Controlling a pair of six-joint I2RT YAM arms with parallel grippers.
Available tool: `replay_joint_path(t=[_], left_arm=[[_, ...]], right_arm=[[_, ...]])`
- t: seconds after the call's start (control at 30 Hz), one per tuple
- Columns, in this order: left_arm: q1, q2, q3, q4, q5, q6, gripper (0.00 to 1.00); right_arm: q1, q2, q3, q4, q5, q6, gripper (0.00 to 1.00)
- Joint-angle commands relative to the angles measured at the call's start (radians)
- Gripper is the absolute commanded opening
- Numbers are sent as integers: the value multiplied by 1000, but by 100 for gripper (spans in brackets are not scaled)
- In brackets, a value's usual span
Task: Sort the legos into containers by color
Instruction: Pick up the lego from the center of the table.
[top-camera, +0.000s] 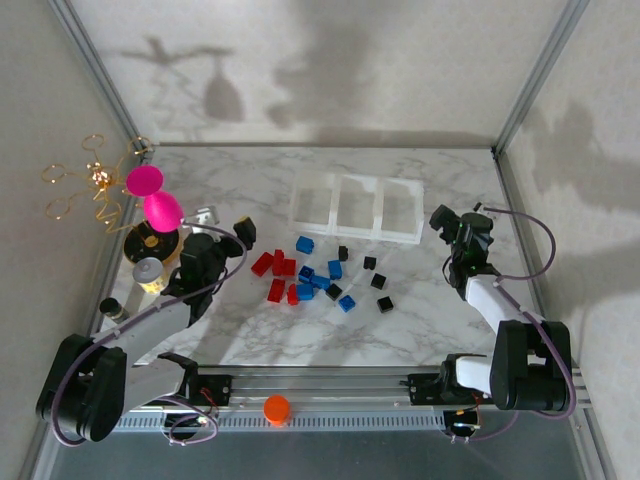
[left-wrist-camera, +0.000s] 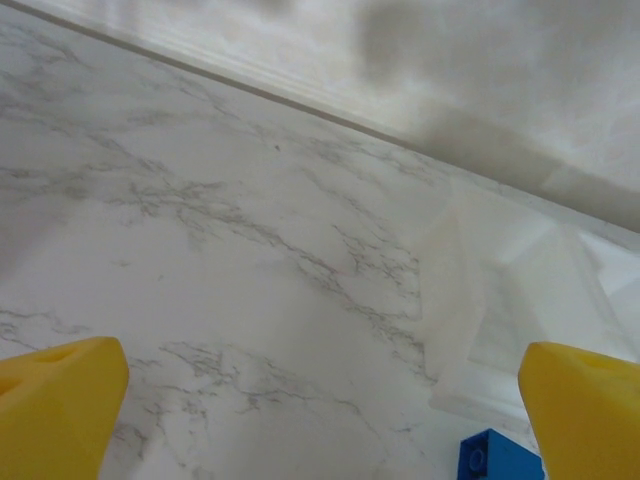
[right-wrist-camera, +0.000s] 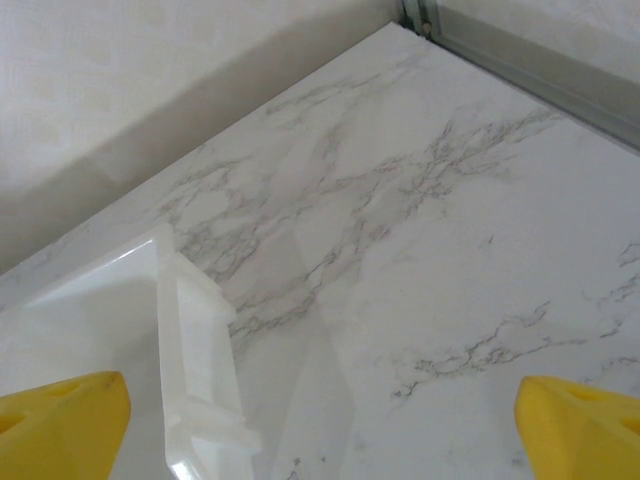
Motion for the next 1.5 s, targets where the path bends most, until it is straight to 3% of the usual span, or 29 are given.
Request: replay_joint_path(t=[0.0, 0.27, 0.5, 0.73, 0.97, 1.2, 1.47], left_arm=[[-34, -32, -23, -7, -36, -46, 99], [-105, -86, -76, 27, -7, -162, 99], [-250, -97, -25, -43, -4, -209, 99], [-365, -81, 53, -105, -5, -208, 99], [-455, -23, 116, -106, -108, -139, 99], [-532, 21, 184, -110, -191, -68, 99], [-543, -3, 174, -100, -206, -56, 99]], right_arm=[[-2, -21, 43, -35, -40, 25, 99], [70, -16, 98, -211, -112, 9, 99], [207, 7, 149, -412, -165, -31, 99], [362, 31, 176, -566, -120, -51, 99], [477, 148, 224, -612, -133, -36, 98], [547, 275, 296, -600, -74, 4, 86], [595, 392, 365, -580, -13, 22, 67]])
